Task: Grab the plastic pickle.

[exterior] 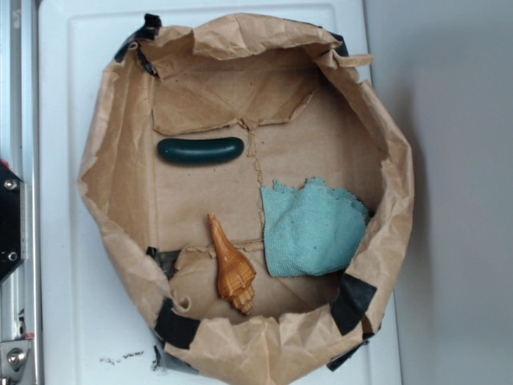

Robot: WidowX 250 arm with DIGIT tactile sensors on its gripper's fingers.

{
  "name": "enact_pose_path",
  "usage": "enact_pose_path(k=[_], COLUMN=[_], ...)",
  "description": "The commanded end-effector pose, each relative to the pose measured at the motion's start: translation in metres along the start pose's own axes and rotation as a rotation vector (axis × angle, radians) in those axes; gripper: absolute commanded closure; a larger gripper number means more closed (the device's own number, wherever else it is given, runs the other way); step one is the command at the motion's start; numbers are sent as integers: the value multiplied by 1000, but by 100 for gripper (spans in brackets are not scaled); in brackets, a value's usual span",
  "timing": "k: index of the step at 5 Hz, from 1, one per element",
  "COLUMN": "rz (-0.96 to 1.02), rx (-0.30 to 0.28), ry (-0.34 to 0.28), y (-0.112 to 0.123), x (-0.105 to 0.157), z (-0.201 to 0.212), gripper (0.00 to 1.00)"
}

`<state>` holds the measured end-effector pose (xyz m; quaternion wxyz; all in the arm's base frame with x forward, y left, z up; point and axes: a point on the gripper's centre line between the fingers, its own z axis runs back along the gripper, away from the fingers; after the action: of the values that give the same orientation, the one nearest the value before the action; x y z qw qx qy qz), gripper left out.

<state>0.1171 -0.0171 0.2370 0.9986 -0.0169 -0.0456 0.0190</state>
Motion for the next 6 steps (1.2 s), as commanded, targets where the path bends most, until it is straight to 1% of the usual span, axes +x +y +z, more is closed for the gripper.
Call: enact_pose_path(k=[1,2,3,4,5,6], rz=[0,55,59,19,30,112], rx=[0,12,0,-26,-26,-3], ry=[0,-4,34,32,72,31], y=[0,-8,-9,-10,0,14], x=[0,26,52,84,118,151], z=[0,-13,-29,-48,-62,-68], gripper=[0,0,0,0,0,0])
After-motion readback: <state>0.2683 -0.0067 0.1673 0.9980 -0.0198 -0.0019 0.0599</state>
